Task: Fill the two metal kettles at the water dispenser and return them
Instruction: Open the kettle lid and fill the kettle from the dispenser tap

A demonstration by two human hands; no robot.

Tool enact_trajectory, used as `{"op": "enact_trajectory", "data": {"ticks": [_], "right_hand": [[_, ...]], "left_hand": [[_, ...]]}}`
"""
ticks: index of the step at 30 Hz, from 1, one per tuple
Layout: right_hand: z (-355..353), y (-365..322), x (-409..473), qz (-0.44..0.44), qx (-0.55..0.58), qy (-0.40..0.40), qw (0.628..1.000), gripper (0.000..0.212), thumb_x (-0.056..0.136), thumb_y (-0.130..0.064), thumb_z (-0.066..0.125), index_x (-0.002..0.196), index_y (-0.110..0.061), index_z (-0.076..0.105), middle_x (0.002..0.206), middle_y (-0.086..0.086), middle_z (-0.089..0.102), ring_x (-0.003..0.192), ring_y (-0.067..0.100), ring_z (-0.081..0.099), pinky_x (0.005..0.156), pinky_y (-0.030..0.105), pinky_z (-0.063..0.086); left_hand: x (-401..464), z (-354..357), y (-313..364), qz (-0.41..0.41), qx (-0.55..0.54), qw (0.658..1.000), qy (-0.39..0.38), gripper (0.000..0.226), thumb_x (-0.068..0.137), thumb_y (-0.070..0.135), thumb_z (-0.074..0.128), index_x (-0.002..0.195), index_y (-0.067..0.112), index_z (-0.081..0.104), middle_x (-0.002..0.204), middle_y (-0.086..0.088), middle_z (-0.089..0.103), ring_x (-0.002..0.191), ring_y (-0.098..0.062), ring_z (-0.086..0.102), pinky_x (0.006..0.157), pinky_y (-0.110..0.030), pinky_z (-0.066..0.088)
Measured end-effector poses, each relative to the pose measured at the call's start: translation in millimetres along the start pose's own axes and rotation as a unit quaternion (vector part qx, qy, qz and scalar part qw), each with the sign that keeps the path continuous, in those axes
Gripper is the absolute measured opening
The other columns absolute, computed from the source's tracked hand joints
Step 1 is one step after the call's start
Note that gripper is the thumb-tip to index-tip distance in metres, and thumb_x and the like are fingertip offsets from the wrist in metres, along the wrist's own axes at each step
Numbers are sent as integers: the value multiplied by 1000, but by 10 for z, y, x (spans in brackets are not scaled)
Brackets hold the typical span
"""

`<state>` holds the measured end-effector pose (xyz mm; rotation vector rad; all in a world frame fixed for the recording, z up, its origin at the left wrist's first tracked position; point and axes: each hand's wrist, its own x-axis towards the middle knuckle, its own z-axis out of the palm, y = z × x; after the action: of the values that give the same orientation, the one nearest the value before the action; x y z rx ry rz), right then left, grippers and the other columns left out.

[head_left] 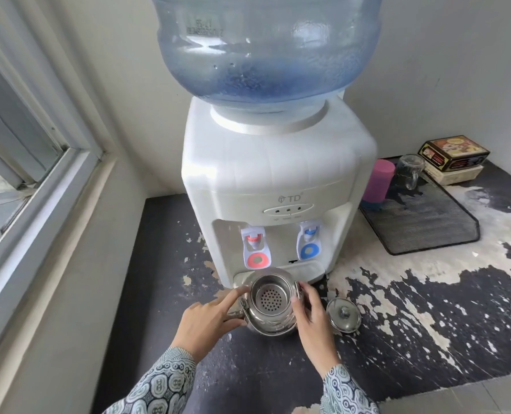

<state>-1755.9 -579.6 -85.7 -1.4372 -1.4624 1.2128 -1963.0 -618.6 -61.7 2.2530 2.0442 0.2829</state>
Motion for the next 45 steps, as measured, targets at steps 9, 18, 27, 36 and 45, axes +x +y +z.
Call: {"op": "enact_trajectory", "data": {"ticks": [9,18,27,36,45], "right_hand": [[-116,266,-322,25,-1,0,1000,48,87,-39,47,130,-20,44,134,-2,51,123,12,47,108,36,37],[-218,347,-283,45,10,-66,997,39,88,-34,54,124,-31,42,127,-8,52,116,12,53,102,38,43],[-627,390,43,-3,-224,61,973,36,87,-22,57,123,-22,50,120,3,48,113,22,41,83,29,39],[-678,536,192,12,-303,18,953,28,83,-3,58,110,-11,59,118,9,52,113,24,41,90,26,35],[-542,-74,74,-81,-95,115,985,18,85,-2,57,100,-9,63,102,-2,48,96,17,51,83,24,47]], "left_hand": [[-172,144,193,-72,-51,991,-105,81,71,74,35,140,44,5,103,11,67,92,-13,65,77,-27,47],[-195,167,216,-72,-49,990,-115,78,68,73,30,140,48,13,118,8,64,103,-17,63,83,-32,50],[-157,123,284,-53,-100,985,-131,88,60,70,29,139,31,24,140,11,32,126,-13,35,103,-40,38],[-133,224,488,-58,-146,977,-140,108,57,89,33,144,33,0,149,12,26,134,-9,33,106,-40,33],[-125,223,487,-71,-149,978,-130,112,46,93,25,142,40,3,146,17,28,131,-7,37,102,-41,39]]}}
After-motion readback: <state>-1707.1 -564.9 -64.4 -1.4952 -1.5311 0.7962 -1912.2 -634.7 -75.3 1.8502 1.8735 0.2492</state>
